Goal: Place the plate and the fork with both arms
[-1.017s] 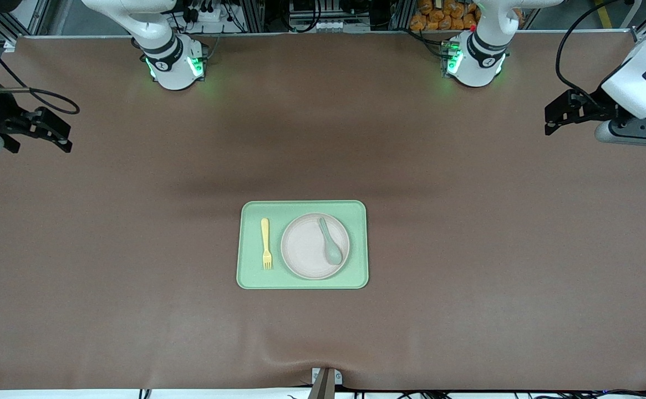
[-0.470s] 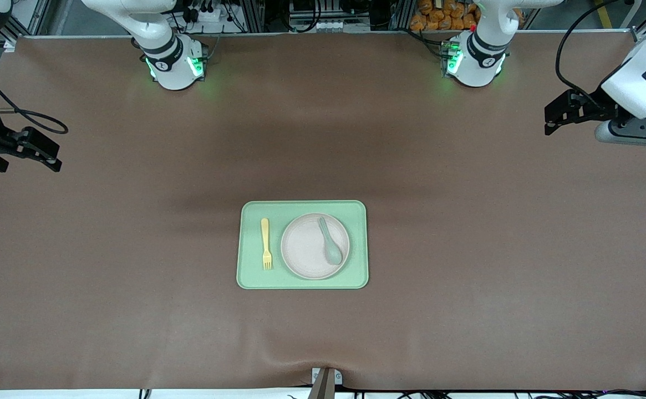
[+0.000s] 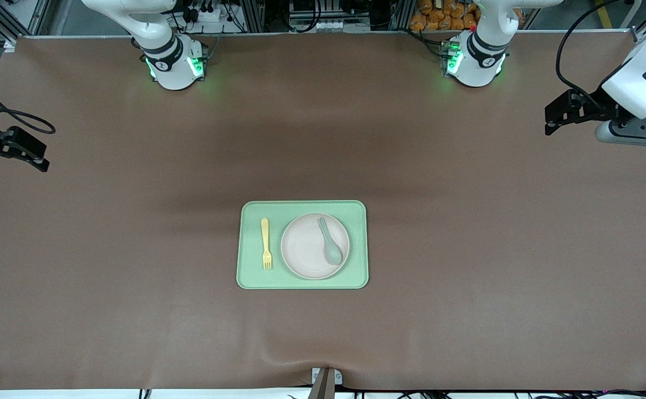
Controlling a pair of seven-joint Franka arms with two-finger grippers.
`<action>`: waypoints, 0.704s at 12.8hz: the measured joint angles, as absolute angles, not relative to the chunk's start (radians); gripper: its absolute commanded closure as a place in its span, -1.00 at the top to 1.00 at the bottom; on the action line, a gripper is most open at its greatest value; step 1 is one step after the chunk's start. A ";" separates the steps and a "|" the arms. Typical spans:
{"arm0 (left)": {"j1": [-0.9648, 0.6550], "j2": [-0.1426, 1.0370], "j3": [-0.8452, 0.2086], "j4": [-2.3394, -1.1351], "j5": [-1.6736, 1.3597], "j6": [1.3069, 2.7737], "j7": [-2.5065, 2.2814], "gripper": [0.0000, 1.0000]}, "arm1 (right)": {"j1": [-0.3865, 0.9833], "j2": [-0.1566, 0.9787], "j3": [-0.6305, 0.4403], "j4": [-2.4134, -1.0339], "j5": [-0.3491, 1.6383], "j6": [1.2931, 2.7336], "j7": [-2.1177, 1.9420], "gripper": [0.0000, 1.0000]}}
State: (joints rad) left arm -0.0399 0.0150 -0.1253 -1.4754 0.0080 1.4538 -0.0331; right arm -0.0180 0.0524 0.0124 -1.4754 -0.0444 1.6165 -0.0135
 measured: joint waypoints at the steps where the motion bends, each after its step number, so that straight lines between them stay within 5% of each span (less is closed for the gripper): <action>1: -0.039 0.015 -0.125 -1.475 0.008 1.454 -0.033 1.00 | -0.018 0.053 0.010 -1.475 -0.044 1.616 -0.014 1.00; 9: -0.038 0.015 -0.125 -1.475 0.008 1.454 -0.033 1.00 | -0.018 0.054 0.008 -1.475 0.000 1.619 -0.014 1.00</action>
State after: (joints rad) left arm -0.0384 0.0150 -0.1246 -1.4754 0.0080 1.4538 -0.0331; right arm -0.0179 0.0544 0.0081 -1.4754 -0.0003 1.6192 -0.0137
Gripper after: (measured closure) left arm 0.000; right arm 0.000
